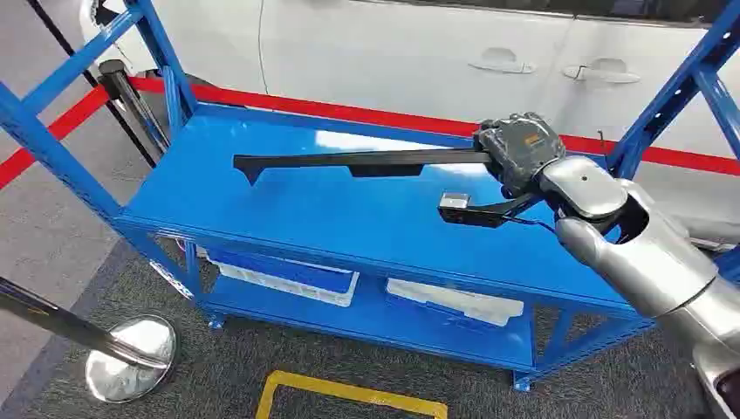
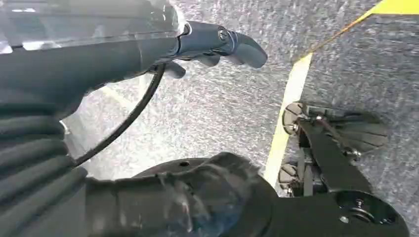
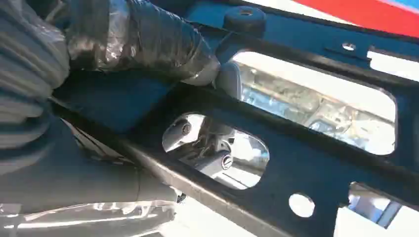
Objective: Take the parts from the cabinet and place them on the table.
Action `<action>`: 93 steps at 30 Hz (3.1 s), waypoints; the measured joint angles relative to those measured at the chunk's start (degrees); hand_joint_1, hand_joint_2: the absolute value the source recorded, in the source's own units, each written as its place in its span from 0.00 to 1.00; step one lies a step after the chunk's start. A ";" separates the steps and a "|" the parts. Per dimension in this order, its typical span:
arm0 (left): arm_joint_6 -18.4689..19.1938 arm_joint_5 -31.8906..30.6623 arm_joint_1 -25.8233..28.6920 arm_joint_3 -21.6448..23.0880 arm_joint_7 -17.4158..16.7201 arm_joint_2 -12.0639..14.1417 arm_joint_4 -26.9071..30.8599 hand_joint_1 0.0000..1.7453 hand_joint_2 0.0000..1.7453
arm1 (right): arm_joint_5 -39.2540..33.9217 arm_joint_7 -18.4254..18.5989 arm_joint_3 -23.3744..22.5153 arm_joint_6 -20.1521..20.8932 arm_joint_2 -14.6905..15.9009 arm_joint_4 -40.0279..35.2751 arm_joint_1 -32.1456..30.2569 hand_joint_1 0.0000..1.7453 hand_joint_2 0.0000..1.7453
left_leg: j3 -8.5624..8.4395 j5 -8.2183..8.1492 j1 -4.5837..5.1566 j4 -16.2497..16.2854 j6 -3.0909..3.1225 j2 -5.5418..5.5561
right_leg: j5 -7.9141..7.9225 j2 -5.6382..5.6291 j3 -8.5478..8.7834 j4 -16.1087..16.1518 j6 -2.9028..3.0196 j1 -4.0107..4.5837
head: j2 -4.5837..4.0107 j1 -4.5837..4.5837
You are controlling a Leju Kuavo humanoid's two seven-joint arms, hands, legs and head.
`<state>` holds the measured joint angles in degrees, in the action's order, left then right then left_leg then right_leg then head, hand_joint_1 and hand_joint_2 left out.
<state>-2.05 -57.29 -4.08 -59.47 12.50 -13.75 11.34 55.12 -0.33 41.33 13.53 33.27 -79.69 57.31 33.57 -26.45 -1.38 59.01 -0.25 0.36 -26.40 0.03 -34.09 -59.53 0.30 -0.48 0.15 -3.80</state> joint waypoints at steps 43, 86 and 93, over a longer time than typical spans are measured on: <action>4.94 -0.28 -0.23 -0.81 7.45 -1.46 0.00 0.00 1.00 | -8.08 2.21 -13.55 -3.44 10.40 -16.43 -0.13 1.00 1.00 | 0.12 -0.02 0.04 -0.01 0.03 0.01 | 0.00 -0.01 -0.11 0.00 0.00 -0.03 | 0.00 0.00; 4.72 -1.49 -0.24 -0.87 8.37 -1.49 0.00 0.00 1.00 | -8.48 -0.90 -17.59 -2.49 11.54 -19.10 -5.09 1.00 1.00 | 0.17 -0.06 0.09 0.11 0.10 0.00 | 0.04 -0.02 -0.13 0.04 -0.07 -0.34 | 0.00 0.00; 4.94 -1.86 -0.24 -0.90 8.94 -1.49 0.00 0.00 1.00 | -8.74 -1.49 -17.48 -0.66 12.28 -19.45 -2.77 1.00 1.00 | 0.41 -0.24 0.56 0.47 0.92 0.01 | 0.11 0.01 -0.16 0.04 -0.70 -0.84 | 0.00 0.00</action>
<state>2.89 -59.15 -4.32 -60.37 21.44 -15.23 11.34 46.38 -1.81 23.85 12.87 45.55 -99.14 54.54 33.97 -26.69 -0.83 59.48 0.67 0.36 -26.29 0.04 -34.24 -59.49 -0.40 -1.32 0.15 -3.80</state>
